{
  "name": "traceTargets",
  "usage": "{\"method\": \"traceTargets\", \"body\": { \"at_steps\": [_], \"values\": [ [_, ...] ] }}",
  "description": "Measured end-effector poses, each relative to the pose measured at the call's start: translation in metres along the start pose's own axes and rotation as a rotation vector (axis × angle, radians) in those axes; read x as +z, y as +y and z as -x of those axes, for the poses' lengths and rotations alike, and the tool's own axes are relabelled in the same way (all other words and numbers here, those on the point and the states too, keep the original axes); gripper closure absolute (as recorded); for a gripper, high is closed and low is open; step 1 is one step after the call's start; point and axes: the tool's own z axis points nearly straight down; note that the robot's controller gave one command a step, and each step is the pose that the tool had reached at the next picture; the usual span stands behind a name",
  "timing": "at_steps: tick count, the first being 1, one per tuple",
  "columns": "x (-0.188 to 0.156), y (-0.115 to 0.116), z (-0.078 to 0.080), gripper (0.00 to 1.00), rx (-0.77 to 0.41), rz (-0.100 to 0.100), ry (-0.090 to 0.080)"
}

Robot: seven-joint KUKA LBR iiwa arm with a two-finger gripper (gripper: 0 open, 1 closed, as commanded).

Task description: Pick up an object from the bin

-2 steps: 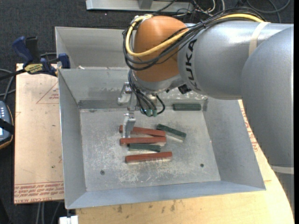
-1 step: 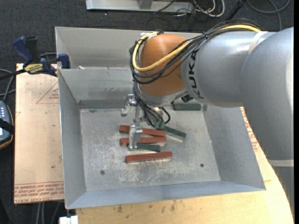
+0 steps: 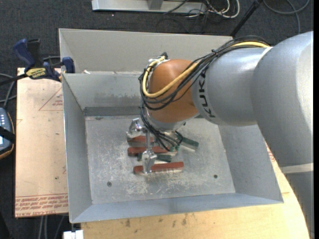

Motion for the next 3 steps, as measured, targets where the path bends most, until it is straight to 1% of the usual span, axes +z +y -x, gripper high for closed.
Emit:
{"method": "traceTargets", "body": {
  "at_steps": [1, 2, 3],
  "values": [
    [0.016, -0.049, 0.017, 1.00, 0.003, -0.001, -0.022],
    [0.016, -0.049, 0.017, 1.00, 0.003, -0.001, -0.022],
    [-0.123, -0.087, 0.003, 1.00, -0.018, -0.001, 0.000]
  ]
}}
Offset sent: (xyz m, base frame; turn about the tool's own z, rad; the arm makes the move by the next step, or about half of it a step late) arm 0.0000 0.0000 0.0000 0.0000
